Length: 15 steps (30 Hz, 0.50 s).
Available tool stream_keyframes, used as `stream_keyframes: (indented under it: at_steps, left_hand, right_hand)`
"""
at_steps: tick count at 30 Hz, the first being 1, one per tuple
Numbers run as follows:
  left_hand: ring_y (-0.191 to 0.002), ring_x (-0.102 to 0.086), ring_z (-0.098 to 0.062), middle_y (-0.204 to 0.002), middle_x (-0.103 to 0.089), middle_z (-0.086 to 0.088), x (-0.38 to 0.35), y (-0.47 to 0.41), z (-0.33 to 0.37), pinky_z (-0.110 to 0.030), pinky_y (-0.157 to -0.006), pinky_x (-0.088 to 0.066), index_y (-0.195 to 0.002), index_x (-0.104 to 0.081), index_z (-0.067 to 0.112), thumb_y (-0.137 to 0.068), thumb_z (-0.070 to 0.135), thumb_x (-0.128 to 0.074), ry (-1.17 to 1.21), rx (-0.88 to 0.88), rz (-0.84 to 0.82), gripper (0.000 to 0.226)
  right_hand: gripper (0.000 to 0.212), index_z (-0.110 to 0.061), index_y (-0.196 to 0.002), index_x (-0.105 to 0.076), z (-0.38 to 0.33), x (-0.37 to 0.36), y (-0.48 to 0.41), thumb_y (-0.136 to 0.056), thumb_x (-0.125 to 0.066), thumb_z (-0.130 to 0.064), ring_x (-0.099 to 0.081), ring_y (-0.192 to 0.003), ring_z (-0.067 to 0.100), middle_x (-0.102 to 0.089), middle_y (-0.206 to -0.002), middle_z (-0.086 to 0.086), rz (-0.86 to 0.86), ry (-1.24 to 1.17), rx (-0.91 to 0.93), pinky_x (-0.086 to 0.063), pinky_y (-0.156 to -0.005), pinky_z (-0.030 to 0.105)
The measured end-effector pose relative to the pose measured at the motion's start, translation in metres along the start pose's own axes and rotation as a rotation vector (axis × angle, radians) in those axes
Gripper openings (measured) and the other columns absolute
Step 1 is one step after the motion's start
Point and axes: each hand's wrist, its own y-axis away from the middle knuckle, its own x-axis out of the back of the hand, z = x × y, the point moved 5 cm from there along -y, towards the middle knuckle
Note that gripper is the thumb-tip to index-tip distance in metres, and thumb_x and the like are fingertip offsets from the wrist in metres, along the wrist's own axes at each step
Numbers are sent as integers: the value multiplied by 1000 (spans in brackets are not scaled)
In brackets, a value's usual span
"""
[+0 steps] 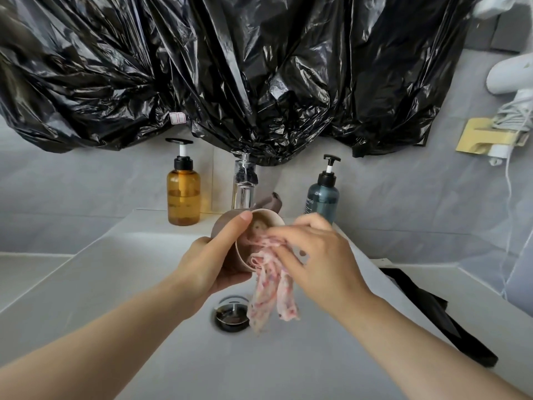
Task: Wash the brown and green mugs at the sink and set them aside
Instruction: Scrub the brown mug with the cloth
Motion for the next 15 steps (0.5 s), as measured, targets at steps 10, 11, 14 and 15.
stream_keyframes:
  at_steps: [10, 11, 14, 15]
  left_hand:
    - [-95, -74, -27, -103, -74, -18, 13, -8, 0, -37, -81, -61, -105, -72, 7, -44, 70, -77, 44, -15, 59, 88]
    - [-94, -74, -25, -102, -75, -16, 13, -8, 0, -37, -81, -61, -108, -71, 8, -43, 70, -77, 32, -11, 57, 90]
    - [-91, -74, -24, -107, -73, -15, 15, -10, -4, -37, -78, -62, -114, -67, 7, -39, 71, -80, -18, -7, 82, 99]
    - [-92, -74, -24, -109, -72, -16, 16, -11, -5, -37, -77, -62, -116, -65, 7, -38, 72, -81, -28, -3, 92, 102]
  right_hand:
    - [30, -31, -117, -70, -9, -3, 2, -87, -68, -35, -57, -106, 2, -64, -123, -20, -181, -75, 67, -32, -75, 3]
    - [37, -37, -122, -66, -7, -12, 5, -86, -69, -39, -54, -113, -2, -58, -132, -25, -302, -82, 26, -34, -77, 3]
    - [38, -41, -125, -62, -3, -21, 7, -91, -63, -26, -48, -126, -5, -48, -139, -31, -422, -53, -28, -46, -92, 18]
    - [37, -40, -125, -63, -3, -20, 6, -93, -57, -21, -48, -126, -4, -47, -140, -31, -432, -35, -34, -46, -93, 19]
